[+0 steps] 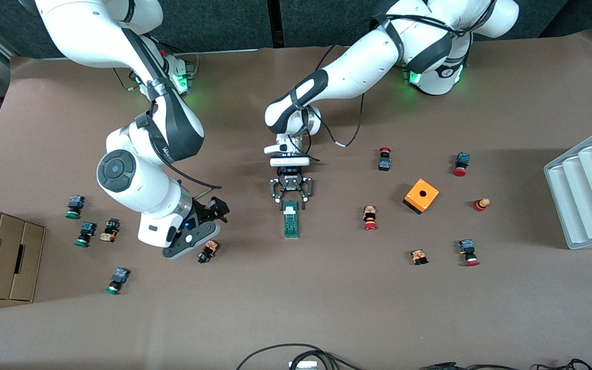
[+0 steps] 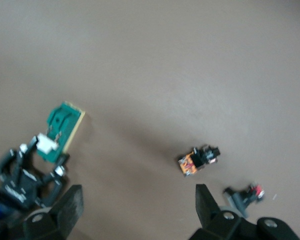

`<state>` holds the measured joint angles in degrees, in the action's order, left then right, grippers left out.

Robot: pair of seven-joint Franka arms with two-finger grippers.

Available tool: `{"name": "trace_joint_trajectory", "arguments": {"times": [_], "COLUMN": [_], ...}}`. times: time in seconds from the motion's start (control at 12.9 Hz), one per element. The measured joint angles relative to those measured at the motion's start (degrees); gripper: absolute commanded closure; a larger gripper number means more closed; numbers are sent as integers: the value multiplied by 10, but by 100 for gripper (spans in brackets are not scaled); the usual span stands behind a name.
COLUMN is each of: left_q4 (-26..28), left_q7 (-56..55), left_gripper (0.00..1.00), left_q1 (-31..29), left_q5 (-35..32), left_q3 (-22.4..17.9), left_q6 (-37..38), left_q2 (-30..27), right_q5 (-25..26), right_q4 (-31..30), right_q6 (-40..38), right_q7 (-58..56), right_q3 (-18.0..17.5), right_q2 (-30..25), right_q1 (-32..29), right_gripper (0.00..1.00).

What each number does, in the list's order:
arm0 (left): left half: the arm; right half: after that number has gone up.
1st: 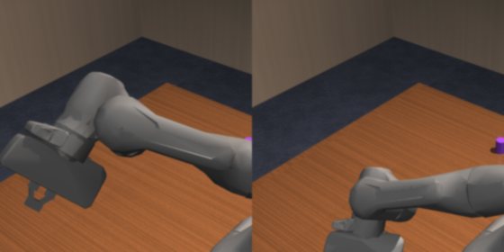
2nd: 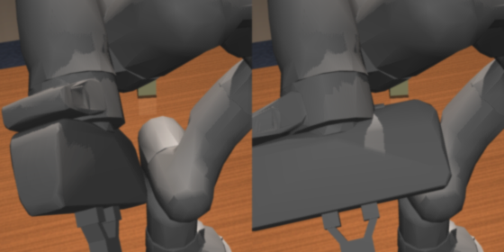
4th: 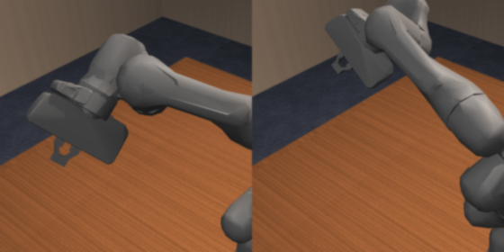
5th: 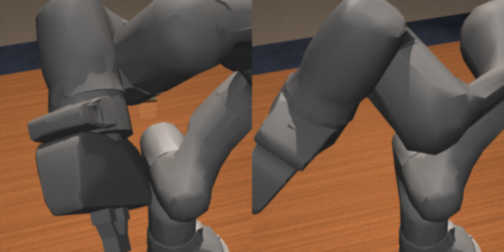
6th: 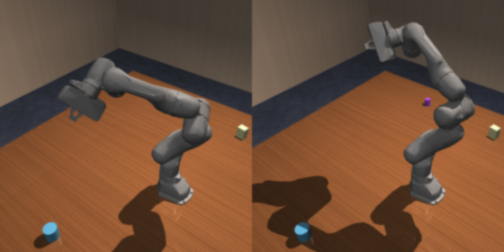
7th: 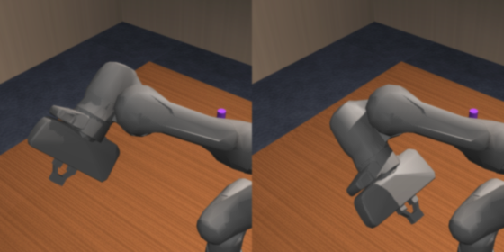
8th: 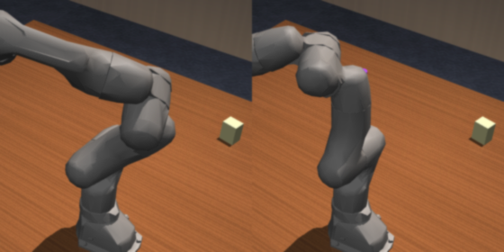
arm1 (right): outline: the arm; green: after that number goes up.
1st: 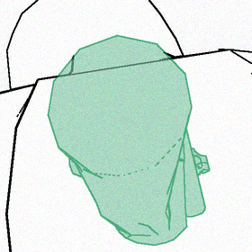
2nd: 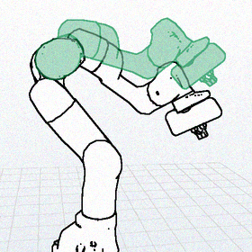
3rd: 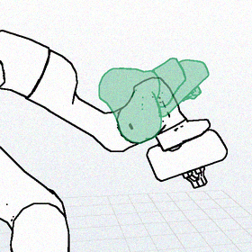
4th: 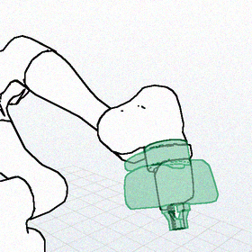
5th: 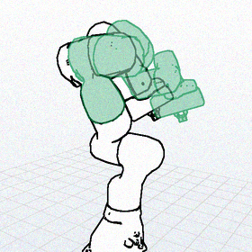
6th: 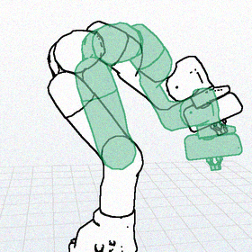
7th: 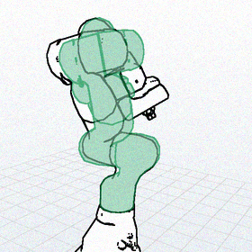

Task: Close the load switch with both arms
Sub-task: 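Grasp the switch base with the left gripper while the right gripper approaches, then reach the right gripper to the white switch handle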

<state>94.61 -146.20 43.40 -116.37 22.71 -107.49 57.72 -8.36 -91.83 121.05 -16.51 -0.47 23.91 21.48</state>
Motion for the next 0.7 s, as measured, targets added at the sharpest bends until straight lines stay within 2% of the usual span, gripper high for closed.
{"name": "trace_joint_trajectory", "arguments": {"times": [0.39,0.7], "left_q4": [0,-1], "left_q7": [30,32], "left_gripper": [29,33], "left_q1": [9,11], "left_q5": [-16,-18], "left_q3": [-7,-8], "left_q6": [7,7], "left_q2": [4,5], "right_q5": [1,2], "right_q4": [0,0], "right_q6": [24,97], "right_q7": [-175,-263], "right_q3": [-1,-1], "right_q2": [30,58], "right_q1": [26,52], "right_gripper": [3,4]}}
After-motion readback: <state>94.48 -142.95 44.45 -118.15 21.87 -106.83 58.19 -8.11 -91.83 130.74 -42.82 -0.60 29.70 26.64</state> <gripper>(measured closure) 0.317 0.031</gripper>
